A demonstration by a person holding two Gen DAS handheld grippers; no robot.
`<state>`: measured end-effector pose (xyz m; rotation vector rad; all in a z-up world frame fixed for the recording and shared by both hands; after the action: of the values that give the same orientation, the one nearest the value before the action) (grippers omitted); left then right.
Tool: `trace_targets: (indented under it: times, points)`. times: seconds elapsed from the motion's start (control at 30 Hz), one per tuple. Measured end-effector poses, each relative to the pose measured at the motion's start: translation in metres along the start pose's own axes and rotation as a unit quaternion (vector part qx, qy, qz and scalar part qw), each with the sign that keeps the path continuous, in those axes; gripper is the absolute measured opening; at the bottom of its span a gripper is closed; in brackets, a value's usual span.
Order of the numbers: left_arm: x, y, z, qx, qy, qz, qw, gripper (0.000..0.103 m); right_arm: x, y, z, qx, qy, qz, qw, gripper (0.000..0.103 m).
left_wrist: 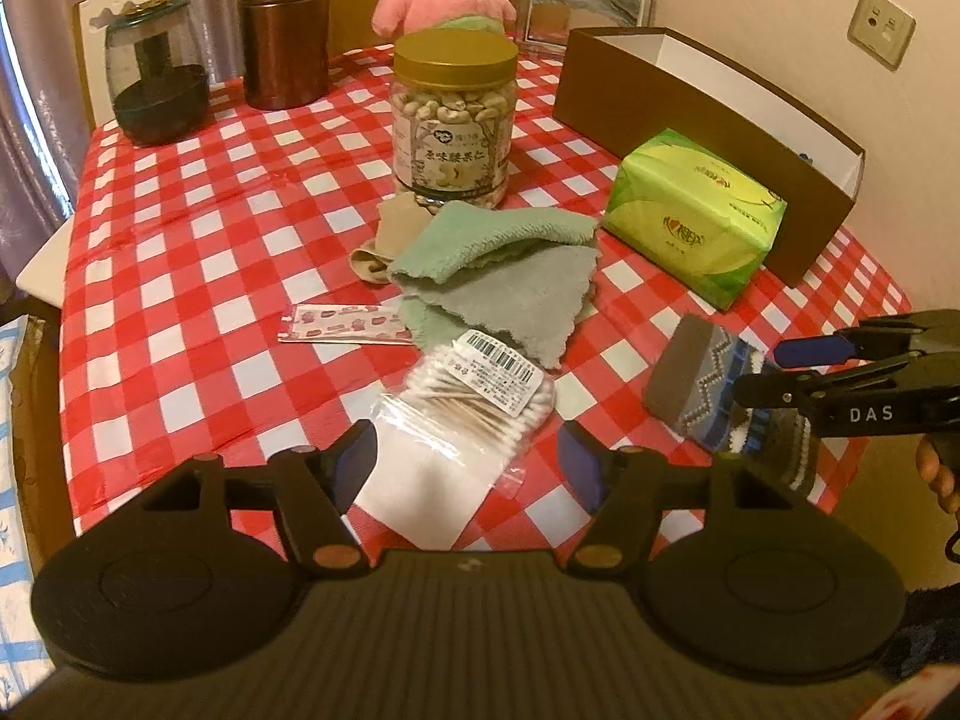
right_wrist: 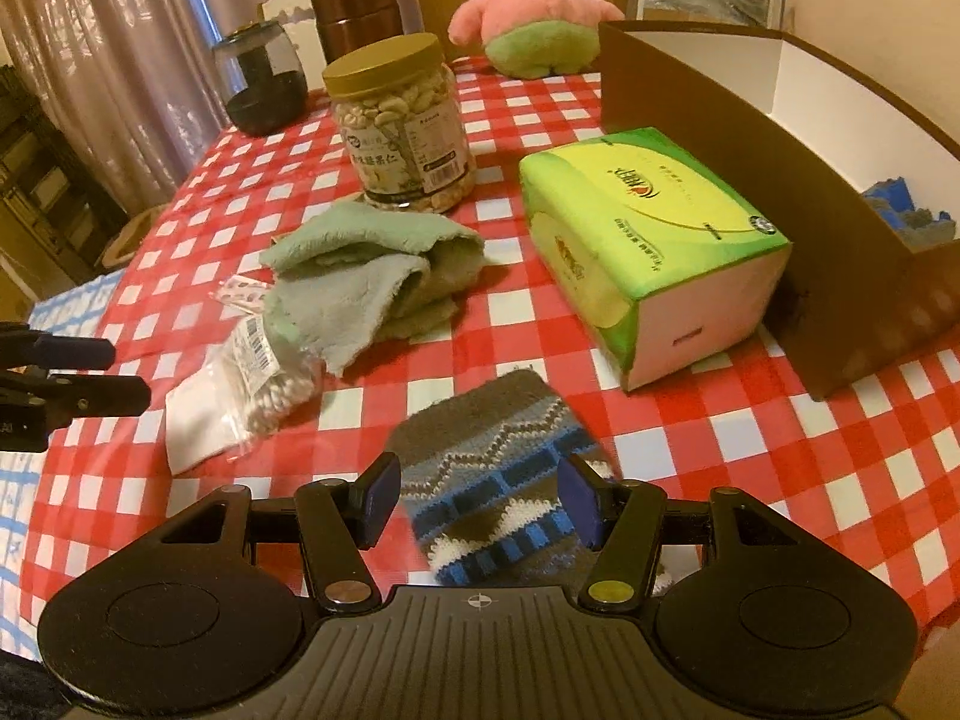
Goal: Organize soft objects
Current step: 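Move the right tool to the grey-and-blue striped knit sock and grasp it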
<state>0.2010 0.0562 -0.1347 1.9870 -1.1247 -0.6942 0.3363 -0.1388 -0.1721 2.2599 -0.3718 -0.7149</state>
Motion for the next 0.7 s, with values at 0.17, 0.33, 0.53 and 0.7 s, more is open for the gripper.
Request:
trace_targets:
  times: [0.17, 0.33, 0.53, 0.7]
  points:
    - [0.005, -0.008, 0.002, -0.005, -0.006, 0.003, 1.0000, 0.067, 0.005, -0.009, 0.001, -0.011, 0.013, 0.010, 1.000, 0.062]
    - [0.008, -0.014, 0.002, -0.011, -0.010, 0.005, 0.9999, 0.067, 0.020, -0.019, 0.005, -0.024, 0.022, 0.033, 0.999, 0.073]
    - [0.012, -0.020, 0.003, -0.015, -0.019, 0.004, 0.9997, 0.067, 0.026, -0.029, 0.013, -0.035, 0.013, 0.012, 0.999, 0.085]
    - [0.016, -0.024, 0.004, -0.019, -0.026, 0.007, 0.9995, 0.067, 0.012, -0.038, 0.019, -0.046, 0.042, 0.009, 0.998, 0.086]
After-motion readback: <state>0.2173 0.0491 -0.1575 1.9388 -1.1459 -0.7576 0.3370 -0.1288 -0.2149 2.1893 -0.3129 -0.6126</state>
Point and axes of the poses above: each gripper's, at about its wrist camera, not at the fingertips, and y roughly against the way its jaws point, x to its right, z to its underside, the point moved 6 cm from there along -y, roughly the way its jaws point, and after that the axes turned 13 degrees about -z, right-handed, at the moved point
